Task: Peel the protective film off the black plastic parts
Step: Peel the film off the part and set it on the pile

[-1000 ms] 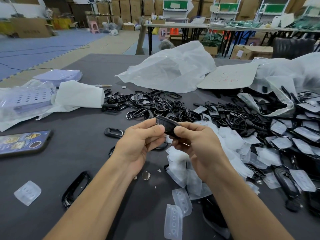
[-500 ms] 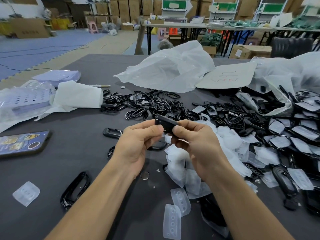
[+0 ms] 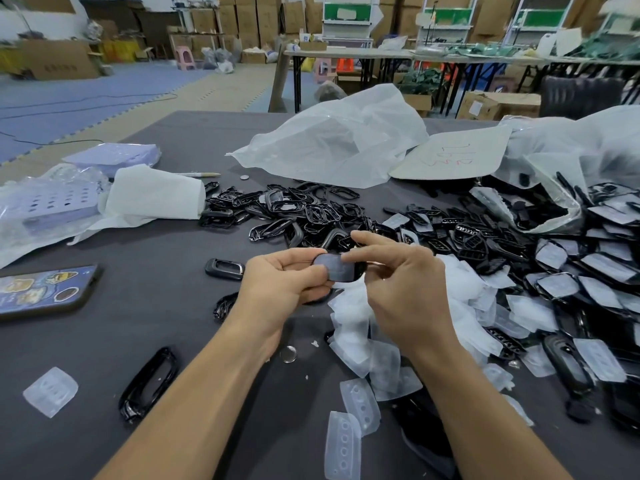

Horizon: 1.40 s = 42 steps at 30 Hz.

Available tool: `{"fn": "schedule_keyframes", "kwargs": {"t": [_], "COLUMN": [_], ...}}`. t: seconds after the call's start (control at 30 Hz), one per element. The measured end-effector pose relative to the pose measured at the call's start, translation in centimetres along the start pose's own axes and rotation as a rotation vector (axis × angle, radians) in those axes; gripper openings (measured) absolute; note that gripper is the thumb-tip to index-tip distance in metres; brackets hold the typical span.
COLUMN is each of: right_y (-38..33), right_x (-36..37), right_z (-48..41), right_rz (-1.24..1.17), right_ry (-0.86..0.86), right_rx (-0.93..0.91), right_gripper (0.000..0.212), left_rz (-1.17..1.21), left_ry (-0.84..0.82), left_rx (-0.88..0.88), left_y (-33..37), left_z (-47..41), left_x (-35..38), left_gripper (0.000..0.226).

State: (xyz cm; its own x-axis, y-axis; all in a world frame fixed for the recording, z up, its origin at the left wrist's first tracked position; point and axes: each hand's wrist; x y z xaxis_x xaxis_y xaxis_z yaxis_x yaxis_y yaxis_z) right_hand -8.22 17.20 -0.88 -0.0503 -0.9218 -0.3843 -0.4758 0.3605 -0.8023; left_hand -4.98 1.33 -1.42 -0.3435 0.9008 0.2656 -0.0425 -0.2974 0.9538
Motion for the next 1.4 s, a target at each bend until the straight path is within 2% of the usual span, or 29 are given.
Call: {"fn": "schedule_keyframes", "kwargs": {"t": [0.1, 0.17, 0.33, 0.5, 0.6, 0.73, 0.8, 0.87, 0.97, 1.07, 1.17, 1.27, 1.33, 1.4], "right_y": [0.1, 0.2, 0.2, 0.0, 0.0, -0.2, -0.4, -0.8, -1.4, -1.2, 0.2, 1.9, 2.5, 2.7], "right_x": [0.4, 0.6, 0.4, 0.6, 0.7, 0.7, 0.5, 0.2, -0.4, -1.8, -6.4, -13.2, -16.7, -17.7], "right_z": [-0.3, -0.3, -0.2, -0.2, -0.1, 0.4, 0.6, 0.8, 0.8, 0.5, -0.5, -2.4, -3.4, -3.9], "right_rz": [-0.251, -0.277, -0.245, -0.250, -0.210, -0.067, 0.041, 0.171, 0.290, 0.323, 0.446, 0.724, 0.959, 1.027], "right_ry": [0.014, -0.005, -0.030, -0.061, -0.056, -0.056, -0.088, -0.149, -0.192, -0.186, -0.170, -0.089, -0.027, 0.017], "right_rx": [0.232, 0.306, 0.291, 0.300, 0.282, 0.186, 0.103, 0.008, -0.019, 0.050, 0.179, 0.342, 0.469, 0.490], "right_gripper": [0.047, 0.038, 0.026, 0.037, 0.033, 0.013, 0.020, 0.035, 0.042, 0.037, 0.036, 0.038, 0.044, 0.049], "left_rz": [-0.051, -0.067, -0.165, -0.308, -0.446, -0.494, -0.487, -0.471, -0.448, -0.477, -0.534, -0.603, -0.749, -0.900], "left_ry": [0.041, 0.050, 0.017, 0.112, 0.166, 0.182, 0.178, 0.176, 0.150, 0.119, 0.193, 0.327, 0.402, 0.435], "left_rx": [0.091, 0.114, 0.161, 0.204, 0.302, 0.372, 0.362, 0.342, 0.313, 0.339, 0.394, 0.375, 0.388, 0.409], "left_y": [-0.3, -0.3, -0.4, -0.5, -0.8, -0.9, -0.9, -1.0, -1.0, -1.0, -0.9, -0.8, -0.8, -0.8], "left_z": [0.0, 0.0, 0.1, 0.2, 0.4, 0.8, 0.8, 0.8, 0.7, 1.0, 1.1, 0.5, 0.3, 0.4], "left_x": [0.1, 0.1, 0.2, 0.1, 0.2, 0.2, 0.3, 0.3, 0.2, 0.3, 0.0, -0.7, -0.8, -0.7], "left_gripper": [0.021, 0.023, 0.024, 0.018, 0.020, 0.024, 0.025, 0.024, 0.023, 0.021, 0.025, 0.016, 0.013, 0.015]}}
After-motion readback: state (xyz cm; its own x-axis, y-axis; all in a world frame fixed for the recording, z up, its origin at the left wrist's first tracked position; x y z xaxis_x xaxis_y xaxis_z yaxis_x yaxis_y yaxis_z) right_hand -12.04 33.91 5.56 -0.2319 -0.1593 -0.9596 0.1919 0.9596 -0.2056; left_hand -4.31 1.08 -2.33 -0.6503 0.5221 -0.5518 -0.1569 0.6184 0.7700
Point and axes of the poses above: each hand's wrist, its own z-axis away from the middle knuckle, its own x-axis out of the palm, y = z × x, and after that the axes turned 1 degree about z, right-handed
